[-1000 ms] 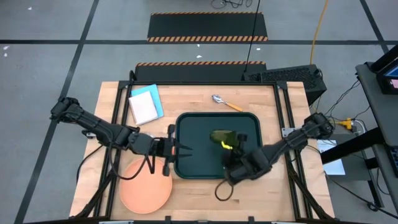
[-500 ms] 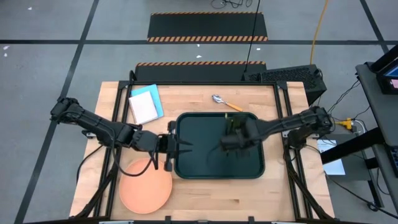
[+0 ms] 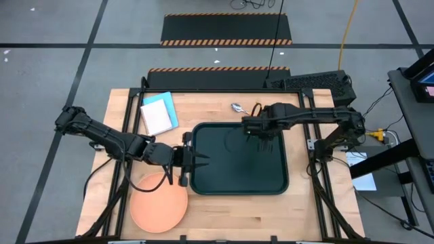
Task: Pick and place plate/cup/fork/spoon on tray
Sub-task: Put the cup on the green tray
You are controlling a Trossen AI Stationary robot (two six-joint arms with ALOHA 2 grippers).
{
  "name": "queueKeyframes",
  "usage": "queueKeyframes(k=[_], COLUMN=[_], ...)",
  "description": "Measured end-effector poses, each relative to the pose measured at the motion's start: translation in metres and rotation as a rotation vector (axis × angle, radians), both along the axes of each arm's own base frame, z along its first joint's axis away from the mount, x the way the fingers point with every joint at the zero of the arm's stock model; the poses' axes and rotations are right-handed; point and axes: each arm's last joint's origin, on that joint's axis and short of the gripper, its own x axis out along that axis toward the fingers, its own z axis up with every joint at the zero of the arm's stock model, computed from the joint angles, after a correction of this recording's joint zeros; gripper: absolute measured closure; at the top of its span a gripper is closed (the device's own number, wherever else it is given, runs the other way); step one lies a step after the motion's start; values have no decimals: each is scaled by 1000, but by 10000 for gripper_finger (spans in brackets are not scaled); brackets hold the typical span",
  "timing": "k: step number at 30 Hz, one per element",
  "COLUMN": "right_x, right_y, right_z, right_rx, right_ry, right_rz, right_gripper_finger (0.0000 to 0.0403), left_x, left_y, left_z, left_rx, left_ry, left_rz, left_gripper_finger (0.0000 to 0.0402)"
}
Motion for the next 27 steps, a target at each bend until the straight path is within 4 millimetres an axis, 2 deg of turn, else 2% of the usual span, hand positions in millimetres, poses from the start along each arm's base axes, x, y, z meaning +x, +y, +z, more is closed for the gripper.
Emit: queueKeyframes(k=[4, 8, 20, 27], right_x=[0, -4, -17, -23], right_y=[-10, -15, -16, -15], right_z=[-5, -19, -64, -69], right_rx=[-2, 30, 61, 56], right_ry=[7, 59, 182, 155], right_rz=[-16, -45, -93, -123], right_gripper_finger=[397, 397, 397, 396], left_x=[-1, -2, -2, -2], left_y=[0, 1, 1, 0], left_z=[-3, -4, -4, -4], left_rx=[-4, -11, -10, -6], left_ry=[29, 43, 45, 44], left_rz=[6, 11, 10, 9], left_gripper_finger=[302, 302, 302, 302])
